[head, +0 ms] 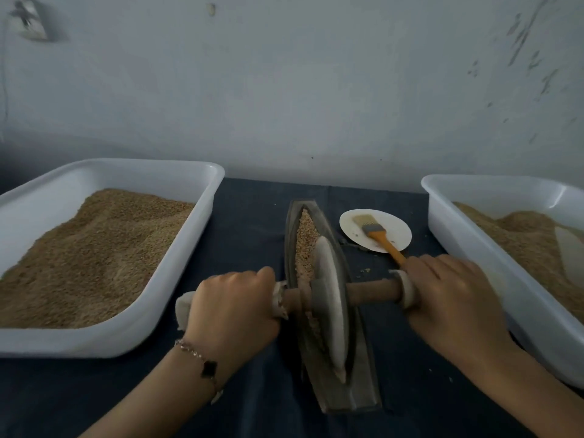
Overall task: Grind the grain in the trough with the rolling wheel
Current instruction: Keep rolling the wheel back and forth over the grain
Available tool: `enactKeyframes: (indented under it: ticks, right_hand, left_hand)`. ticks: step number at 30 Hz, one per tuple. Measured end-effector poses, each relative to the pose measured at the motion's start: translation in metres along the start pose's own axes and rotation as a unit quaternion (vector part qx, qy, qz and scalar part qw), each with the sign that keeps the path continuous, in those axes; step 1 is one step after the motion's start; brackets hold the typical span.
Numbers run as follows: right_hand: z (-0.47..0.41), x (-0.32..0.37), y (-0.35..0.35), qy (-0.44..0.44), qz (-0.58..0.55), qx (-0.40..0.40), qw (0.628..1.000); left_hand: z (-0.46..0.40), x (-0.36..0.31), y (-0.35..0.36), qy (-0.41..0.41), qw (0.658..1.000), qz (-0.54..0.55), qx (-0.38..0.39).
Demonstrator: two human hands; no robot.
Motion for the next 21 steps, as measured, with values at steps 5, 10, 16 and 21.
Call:
enactKeyframes:
  ticks: [5,10,16,21]
  right_hand:
    - [-0.009,-0.007,0.0,0.004,0.037,0.151,0.988]
    - [-0.035,-0.024,0.032,0.036,0.02,0.219,0.975]
    - [-0.068,-0.038,0.071,0.082,0.009,0.21,0.974]
    - [-0.071,-0.034,0.071,0.056,0.059,0.159,0.984]
  left_hand:
    - [-0.003,-0.003,-0.005,0.017,1.0,-0.015,-0.013]
    - [-0.039,-0.001,0.016,-0.019,0.999,-0.039,0.0]
    - [-0.089,-0.003,0.027,-0.033,0.999,-0.038,0.007]
    - [-0.086,0.004,0.036,-0.057,0.998,-0.014,0.032]
Point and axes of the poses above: each hand's wrist, its own z-axis away from the middle knuckle, its own y-axis out of the palm, x = y × z, the point moved 1 cm from there along -z, towards the middle knuckle, and after that the axes turned 9 degrees about -y, right-handed, at the moved point
